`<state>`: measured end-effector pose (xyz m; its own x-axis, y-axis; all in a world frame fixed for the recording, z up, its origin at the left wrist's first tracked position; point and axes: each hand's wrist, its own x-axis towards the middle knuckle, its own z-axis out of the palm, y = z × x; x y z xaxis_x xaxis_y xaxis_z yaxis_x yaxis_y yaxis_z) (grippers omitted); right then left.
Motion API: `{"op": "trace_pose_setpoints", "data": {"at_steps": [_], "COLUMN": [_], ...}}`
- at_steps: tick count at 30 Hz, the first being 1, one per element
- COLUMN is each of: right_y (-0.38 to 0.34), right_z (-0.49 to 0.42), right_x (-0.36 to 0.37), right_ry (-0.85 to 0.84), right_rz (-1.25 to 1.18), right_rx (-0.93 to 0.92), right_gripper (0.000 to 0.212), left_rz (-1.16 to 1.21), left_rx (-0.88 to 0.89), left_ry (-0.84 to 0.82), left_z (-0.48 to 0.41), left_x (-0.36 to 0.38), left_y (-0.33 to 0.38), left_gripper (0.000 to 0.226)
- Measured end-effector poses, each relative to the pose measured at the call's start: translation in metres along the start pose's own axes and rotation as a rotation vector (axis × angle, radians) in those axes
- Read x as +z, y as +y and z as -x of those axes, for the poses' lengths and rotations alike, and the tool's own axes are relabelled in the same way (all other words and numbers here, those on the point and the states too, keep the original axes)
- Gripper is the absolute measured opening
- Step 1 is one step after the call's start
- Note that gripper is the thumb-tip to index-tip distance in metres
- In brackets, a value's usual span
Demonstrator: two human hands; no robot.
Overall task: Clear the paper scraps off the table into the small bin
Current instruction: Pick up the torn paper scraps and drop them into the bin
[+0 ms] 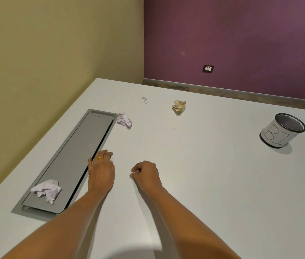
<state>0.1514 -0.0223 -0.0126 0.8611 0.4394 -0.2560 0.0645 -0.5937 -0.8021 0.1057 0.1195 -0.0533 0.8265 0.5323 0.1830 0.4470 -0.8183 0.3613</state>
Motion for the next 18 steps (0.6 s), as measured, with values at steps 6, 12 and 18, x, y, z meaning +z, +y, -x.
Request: {"op": "trace_pose_setpoints", "data": {"at_steps": [6, 12, 18], "right_y": [-0.007, -0.005, -0.009], "right_z": [-0.013, -0.024, -0.054], "right_x": [0.001, 0.001, -0.013], "right_ry": [-0.055, -0.101, 0.042], "right_rz": [0.191, 0.370, 0.089], "right_rx": [-0.043, -0.155, 0.067], "right_gripper": [0.017, 0.017, 0.031], "left_rz": [0.020, 0.031, -0.011], "left_rx": [-0.016, -0.025, -0.052], "left_ry": [0.002, 0.001, 0.009], "left_z": [-0.022, -0.048, -0.067], "left_x": [0.006, 0.011, 0.016], "left_y": [-0.002, 0.001, 0.005], "left_gripper": [0.030, 0.033, 0.035]}}
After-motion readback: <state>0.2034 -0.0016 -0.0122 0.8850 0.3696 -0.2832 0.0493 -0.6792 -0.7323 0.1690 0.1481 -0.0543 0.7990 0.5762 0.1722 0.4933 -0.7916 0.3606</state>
